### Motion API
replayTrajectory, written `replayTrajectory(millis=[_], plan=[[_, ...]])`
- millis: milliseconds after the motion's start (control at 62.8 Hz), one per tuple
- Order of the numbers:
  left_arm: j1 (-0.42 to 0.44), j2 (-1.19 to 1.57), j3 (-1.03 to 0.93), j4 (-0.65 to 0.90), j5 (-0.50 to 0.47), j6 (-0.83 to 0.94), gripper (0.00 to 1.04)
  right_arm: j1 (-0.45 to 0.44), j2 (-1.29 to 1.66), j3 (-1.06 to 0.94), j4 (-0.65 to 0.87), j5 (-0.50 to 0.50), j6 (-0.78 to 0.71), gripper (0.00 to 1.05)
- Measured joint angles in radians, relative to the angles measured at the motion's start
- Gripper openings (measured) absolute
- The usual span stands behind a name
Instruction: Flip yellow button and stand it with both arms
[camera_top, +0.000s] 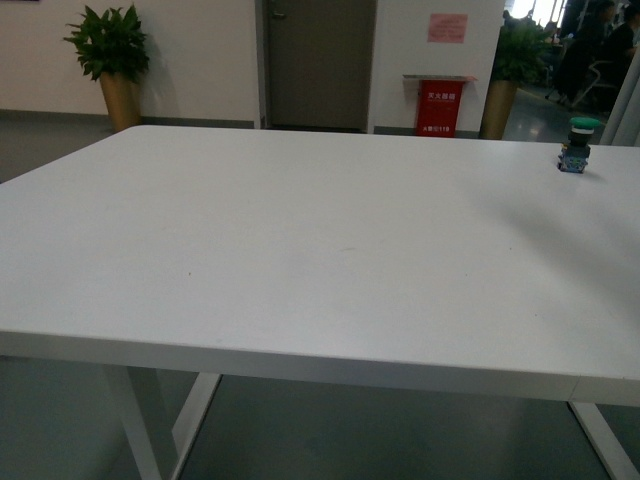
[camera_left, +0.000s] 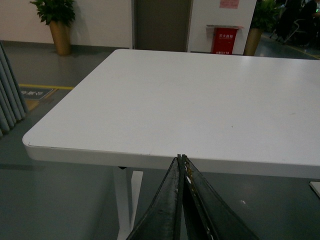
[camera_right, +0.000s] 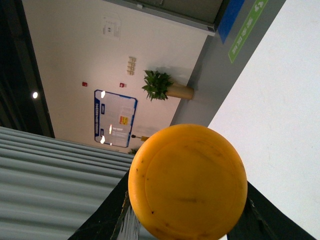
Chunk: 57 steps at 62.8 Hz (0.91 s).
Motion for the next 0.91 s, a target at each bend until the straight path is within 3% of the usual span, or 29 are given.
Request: replayTrajectory(millis=[127, 271, 462, 557, 621, 716, 907], plan=[[0.0, -0.001, 0.0, 0.0, 0.0, -0.001, 0.08, 0.0, 0.0, 0.003, -0.008, -0.002, -0.009, 0.38], [0.0, -0.001, 0.0, 0.0, 0.0, -0.001, 0.35, -0.014, 0.034, 0.088, -0.085, -0.018, -0.079, 0.38], [0.0, -0.001, 0.0, 0.0, 0.0, -0.001, 0.67, -0.102, 0.198, 0.394, -0.287, -0.03, -0.309, 0.38], [0.0, -0.001, 0.0, 0.0, 0.0, -0.001, 0.85, -0.139, 0.313, 0.599, -0.432, 0.016, -0.531, 0.38], [0.0, -0.001, 0.0, 0.0, 0.0, 0.0, 1.0, -0.165, 0.409, 0.768, -0.548, 0.053, -0.806, 0.38], [0.0, -0.001, 0.0, 0.0, 0.0, 0.0, 0.98, -0.192, 0.486, 0.903, -0.65, 0.06, -1.101, 0.38], [0.0, -0.001, 0.0, 0.0, 0.0, 0.0, 0.99, -0.246, 0.592, 1.015, -0.859, 0.092, -1.535, 0.38]])
